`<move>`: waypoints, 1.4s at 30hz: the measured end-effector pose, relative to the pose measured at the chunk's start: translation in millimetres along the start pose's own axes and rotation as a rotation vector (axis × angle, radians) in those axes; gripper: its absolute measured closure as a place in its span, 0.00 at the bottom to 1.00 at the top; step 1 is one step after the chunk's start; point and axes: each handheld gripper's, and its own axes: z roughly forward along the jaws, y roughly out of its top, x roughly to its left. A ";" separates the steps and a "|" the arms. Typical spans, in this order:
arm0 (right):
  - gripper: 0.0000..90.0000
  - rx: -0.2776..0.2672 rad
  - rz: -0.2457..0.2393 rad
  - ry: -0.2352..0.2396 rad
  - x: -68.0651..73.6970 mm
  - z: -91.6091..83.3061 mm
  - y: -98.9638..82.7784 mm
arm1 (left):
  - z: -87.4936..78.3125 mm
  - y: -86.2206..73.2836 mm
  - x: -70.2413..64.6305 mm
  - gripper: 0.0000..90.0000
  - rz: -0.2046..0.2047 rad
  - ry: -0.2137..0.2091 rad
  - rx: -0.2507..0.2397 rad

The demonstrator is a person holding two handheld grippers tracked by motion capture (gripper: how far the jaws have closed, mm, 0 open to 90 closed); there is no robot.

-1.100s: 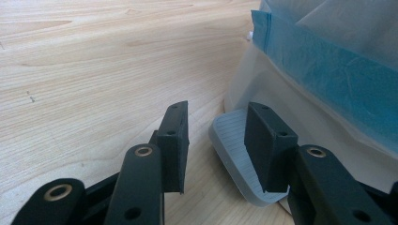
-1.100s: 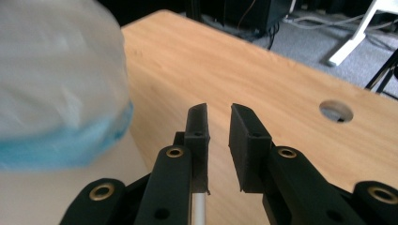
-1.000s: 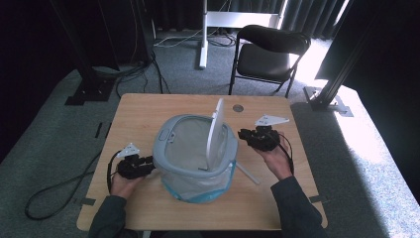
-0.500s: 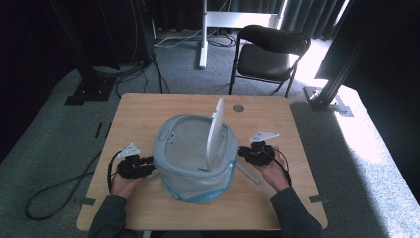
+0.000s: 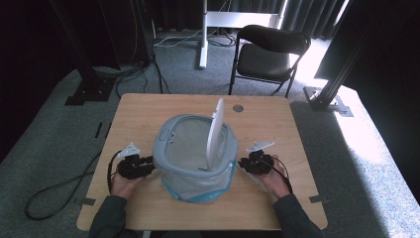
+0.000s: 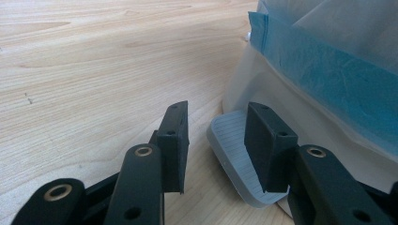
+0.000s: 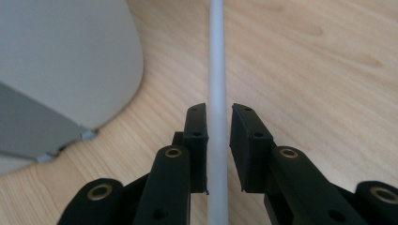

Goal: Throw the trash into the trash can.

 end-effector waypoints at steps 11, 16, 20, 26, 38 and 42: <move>0.84 0.062 -0.002 -0.001 -1.9 1.1 -22.0 | -1.1 -0.1 0.5 0.67 -0.004 0.001 -0.002; 0.84 0.064 0.010 0.007 -3.1 1.0 -31.2 | 0.0 -0.1 0.1 0.67 -0.001 0.000 0.000; 0.84 0.069 0.000 0.000 -2.2 -0.4 -32.4 | -0.6 0.0 0.1 0.67 -0.003 0.001 -0.001; 0.84 0.073 -0.023 -0.024 -1.3 -2.2 -34.4 | -1.0 0.0 0.3 0.67 -0.004 0.001 -0.001; 0.86 0.064 -0.047 -0.038 -1.0 -2.7 -36.5 | -1.4 0.4 0.1 0.67 -0.001 0.000 0.000; 0.87 0.062 -0.041 -0.046 -1.1 -2.7 -36.4 | -1.5 0.5 0.3 0.67 0.001 0.002 -0.001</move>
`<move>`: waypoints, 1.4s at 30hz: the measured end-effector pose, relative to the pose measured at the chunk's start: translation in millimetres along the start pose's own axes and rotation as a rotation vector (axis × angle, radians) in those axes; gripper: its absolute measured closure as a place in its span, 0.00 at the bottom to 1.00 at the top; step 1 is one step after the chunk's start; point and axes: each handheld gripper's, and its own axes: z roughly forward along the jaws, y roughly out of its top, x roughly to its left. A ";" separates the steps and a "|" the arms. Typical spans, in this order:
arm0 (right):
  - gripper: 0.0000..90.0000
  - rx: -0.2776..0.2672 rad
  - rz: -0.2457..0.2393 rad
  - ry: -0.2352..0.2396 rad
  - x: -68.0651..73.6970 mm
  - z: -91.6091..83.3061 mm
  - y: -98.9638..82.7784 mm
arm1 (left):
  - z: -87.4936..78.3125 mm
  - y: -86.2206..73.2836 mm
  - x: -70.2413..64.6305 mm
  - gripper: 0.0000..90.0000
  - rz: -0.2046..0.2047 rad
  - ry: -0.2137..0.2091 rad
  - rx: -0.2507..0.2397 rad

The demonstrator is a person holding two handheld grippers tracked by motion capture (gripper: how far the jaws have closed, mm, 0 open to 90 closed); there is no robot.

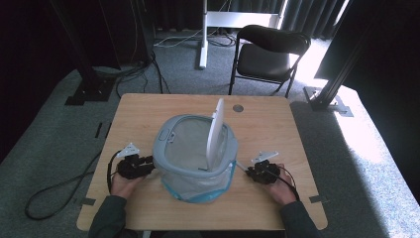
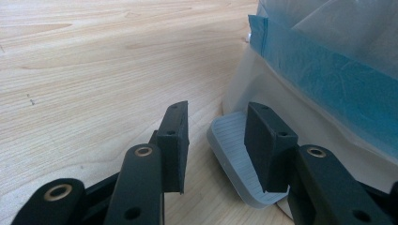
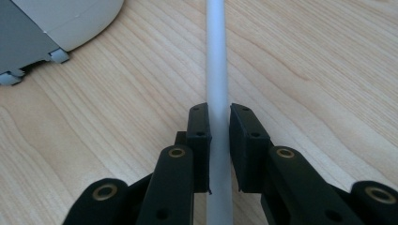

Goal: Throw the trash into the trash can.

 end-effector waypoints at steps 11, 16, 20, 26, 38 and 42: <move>0.88 -0.015 0.024 -0.016 -5.5 -1.0 1.2 | -0.4 0.3 0.7 0.67 -0.001 -0.002 -0.006; 0.88 -0.048 0.032 -0.018 -8.4 -9.9 8.8 | -1.2 0.6 0.9 0.67 -0.003 -0.002 -0.010; 0.88 -0.072 0.031 -0.022 -10.9 -17.0 15.1 | -0.8 0.4 1.4 0.67 -0.003 -0.001 -0.009; 0.88 -0.099 0.027 -0.027 -14.1 -25.4 23.1 | -0.7 0.7 1.3 0.67 -0.002 -0.002 -0.010; 0.88 -0.133 0.024 -0.030 -17.8 -36.6 35.8 | -1.6 1.2 2.3 0.65 -0.008 0.000 -0.018; 0.88 -0.143 0.020 -0.034 -18.9 -41.9 41.0 | -2.4 1.7 2.3 0.65 -0.005 0.003 -0.024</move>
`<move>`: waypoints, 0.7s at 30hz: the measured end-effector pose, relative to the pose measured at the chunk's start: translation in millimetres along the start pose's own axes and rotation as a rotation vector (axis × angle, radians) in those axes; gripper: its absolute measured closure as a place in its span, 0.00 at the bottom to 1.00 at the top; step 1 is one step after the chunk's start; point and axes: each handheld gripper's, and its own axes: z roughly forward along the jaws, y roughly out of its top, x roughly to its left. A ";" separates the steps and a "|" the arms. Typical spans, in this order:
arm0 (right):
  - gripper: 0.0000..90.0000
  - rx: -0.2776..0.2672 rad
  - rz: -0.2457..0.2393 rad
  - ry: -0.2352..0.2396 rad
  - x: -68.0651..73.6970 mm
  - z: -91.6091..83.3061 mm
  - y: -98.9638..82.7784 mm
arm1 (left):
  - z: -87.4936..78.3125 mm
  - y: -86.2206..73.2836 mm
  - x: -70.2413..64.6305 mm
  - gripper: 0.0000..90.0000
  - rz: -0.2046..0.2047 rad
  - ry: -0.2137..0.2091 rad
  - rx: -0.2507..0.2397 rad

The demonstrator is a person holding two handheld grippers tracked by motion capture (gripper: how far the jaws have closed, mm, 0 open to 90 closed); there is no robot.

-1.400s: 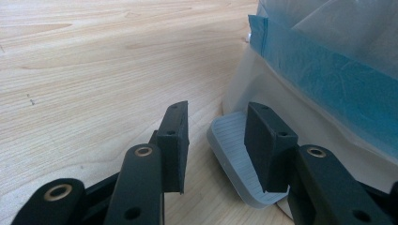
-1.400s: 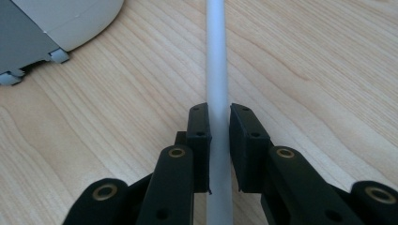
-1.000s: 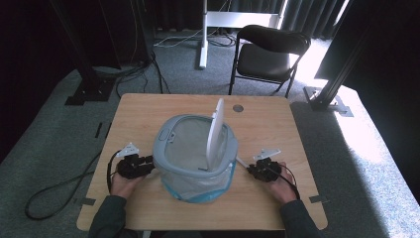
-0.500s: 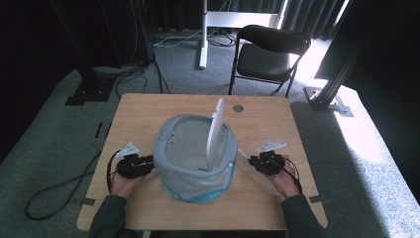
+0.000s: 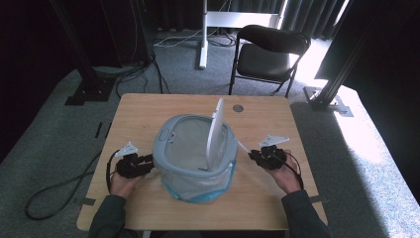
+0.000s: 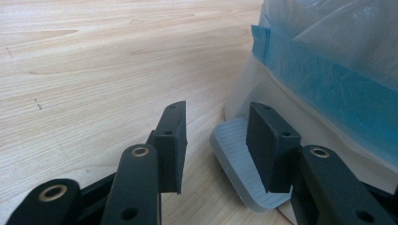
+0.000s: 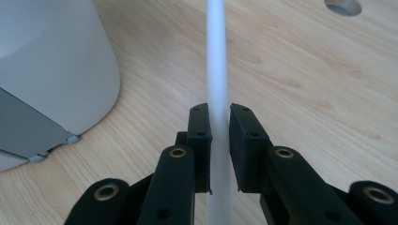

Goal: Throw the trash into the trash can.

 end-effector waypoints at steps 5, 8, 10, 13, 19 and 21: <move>0.88 -0.014 -0.015 -0.009 -1.4 -5.0 7.6 | -0.8 0.6 0.4 0.64 0.000 0.002 -0.001; 0.88 -0.021 -0.022 -0.013 -2.4 -8.3 12.5 | -0.9 1.8 1.2 0.64 0.001 0.005 -0.005; 0.88 -0.026 -0.027 -0.014 -2.8 -10.5 15.7 | -1.7 2.6 1.0 0.64 -0.001 0.005 -0.009; 0.88 -0.034 -0.034 -0.016 -3.2 -13.1 20.1 | -3.5 3.8 2.2 0.64 0.001 0.007 -0.012; 0.88 -0.047 -0.047 -0.022 -4.0 -18.7 29.7 | -6.7 5.6 4.6 0.64 -0.008 0.009 -0.023; 0.88 -0.051 -0.055 -0.025 -4.2 -20.7 33.0 | -7.9 7.1 5.3 0.64 -0.003 0.012 -0.024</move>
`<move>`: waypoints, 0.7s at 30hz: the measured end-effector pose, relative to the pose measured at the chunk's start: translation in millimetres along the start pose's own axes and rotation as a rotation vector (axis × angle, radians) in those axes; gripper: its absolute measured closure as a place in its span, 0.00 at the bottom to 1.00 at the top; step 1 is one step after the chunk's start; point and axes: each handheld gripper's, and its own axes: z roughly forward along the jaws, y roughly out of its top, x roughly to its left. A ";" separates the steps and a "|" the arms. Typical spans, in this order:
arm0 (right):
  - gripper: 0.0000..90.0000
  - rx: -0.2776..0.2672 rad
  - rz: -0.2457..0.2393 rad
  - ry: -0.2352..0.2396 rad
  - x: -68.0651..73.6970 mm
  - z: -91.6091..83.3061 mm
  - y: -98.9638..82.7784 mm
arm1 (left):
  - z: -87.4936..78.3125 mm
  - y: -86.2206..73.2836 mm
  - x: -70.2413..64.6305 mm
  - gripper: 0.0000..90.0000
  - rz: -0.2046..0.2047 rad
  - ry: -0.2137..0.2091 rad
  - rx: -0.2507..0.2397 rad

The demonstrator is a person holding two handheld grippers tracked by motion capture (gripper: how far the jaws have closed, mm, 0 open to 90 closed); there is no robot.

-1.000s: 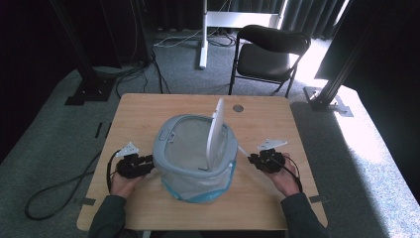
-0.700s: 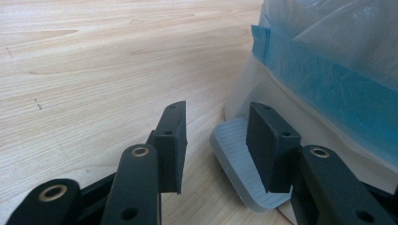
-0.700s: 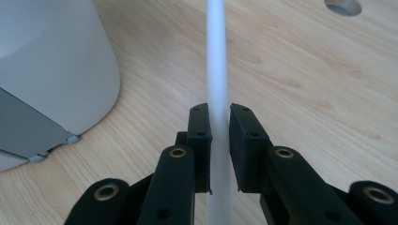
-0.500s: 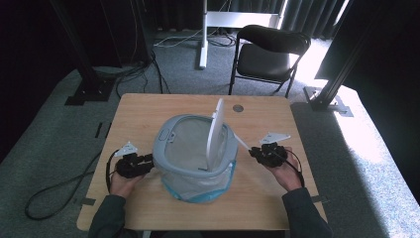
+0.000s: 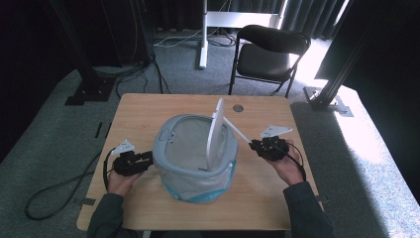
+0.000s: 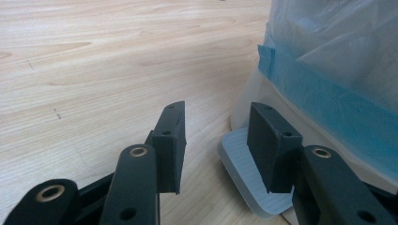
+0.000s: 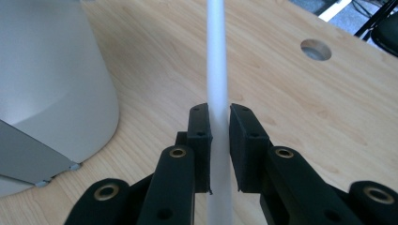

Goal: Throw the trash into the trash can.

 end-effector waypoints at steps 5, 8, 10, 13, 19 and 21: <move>0.88 -0.012 -0.013 -0.004 -0.6 -4.5 7.4 | -2.8 3.7 0.2 0.64 0.008 0.000 -0.002; 0.88 -0.015 -0.017 -0.005 -1.0 -5.8 10.1 | -4.8 6.8 0.6 0.64 0.014 0.001 -0.007; 0.88 -0.019 -0.020 -0.007 -1.7 -7.5 13.4 | -6.2 9.3 0.9 0.64 0.018 -0.001 -0.014; 0.88 -0.025 -0.022 -0.007 -2.7 -9.4 16.5 | -8.4 15.0 0.7 0.64 0.027 0.000 -0.019; 0.88 -0.033 -0.036 -0.007 -3.7 -12.9 23.3 | -11.6 25.6 -0.6 0.64 0.045 -0.001 -0.030; 0.88 -0.034 -0.041 -0.006 -3.7 -14.6 26.1 | -12.3 28.3 -1.0 0.64 0.050 -0.001 -0.035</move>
